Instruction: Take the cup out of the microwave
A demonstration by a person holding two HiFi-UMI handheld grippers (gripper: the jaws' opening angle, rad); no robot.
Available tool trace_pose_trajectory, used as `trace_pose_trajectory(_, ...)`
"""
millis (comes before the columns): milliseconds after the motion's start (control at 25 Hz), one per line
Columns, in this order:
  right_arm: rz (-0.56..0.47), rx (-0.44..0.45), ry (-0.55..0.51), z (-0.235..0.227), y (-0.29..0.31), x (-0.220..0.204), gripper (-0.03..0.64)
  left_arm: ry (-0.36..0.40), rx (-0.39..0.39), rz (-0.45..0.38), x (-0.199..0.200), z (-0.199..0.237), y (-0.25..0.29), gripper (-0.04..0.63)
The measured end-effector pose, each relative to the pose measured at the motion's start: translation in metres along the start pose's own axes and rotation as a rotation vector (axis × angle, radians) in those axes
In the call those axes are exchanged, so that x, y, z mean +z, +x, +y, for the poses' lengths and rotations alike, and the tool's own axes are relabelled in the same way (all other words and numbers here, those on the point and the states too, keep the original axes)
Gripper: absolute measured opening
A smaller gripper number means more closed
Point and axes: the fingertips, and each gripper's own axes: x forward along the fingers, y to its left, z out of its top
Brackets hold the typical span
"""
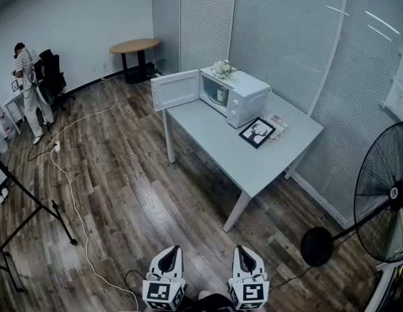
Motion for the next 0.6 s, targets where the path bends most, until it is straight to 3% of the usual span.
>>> trace_pose_trajectory(600,-0.011,-0.042,0.032,0.044,0.027,0.004,0.003,0.011,-0.066,0.014,0.0,0.049,0.005,0.006)
